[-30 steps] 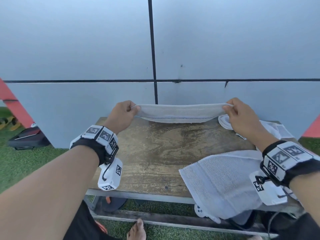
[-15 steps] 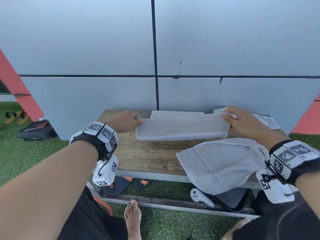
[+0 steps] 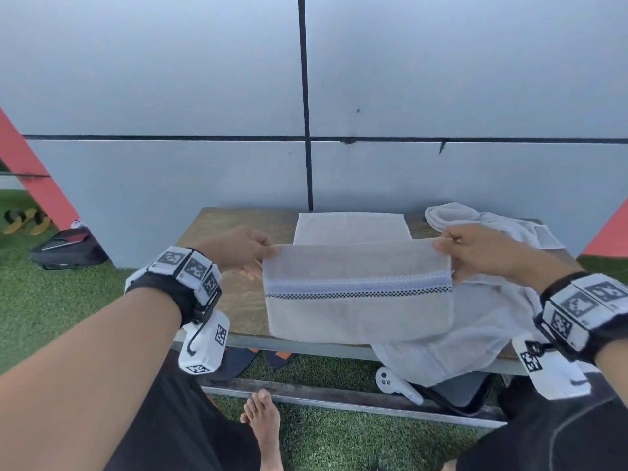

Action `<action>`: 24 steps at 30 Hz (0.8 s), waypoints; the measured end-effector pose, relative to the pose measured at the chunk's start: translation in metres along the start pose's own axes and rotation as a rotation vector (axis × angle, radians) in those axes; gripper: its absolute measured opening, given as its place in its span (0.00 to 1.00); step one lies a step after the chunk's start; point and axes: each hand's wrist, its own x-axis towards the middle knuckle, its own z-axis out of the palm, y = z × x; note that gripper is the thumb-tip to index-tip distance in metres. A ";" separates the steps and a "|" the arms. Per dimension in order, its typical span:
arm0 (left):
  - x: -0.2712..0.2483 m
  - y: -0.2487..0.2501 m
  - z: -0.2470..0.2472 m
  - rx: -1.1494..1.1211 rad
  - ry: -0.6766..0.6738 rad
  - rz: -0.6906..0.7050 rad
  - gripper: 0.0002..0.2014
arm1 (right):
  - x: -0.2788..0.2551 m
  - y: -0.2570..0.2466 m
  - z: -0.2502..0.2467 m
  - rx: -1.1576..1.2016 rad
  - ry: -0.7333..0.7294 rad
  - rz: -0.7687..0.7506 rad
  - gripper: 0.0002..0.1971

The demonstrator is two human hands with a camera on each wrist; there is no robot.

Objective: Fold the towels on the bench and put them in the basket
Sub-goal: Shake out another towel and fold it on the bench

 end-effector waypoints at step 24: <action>0.250 0.013 -0.002 0.176 0.524 0.026 0.14 | 0.242 0.034 0.004 -0.456 0.382 0.108 0.11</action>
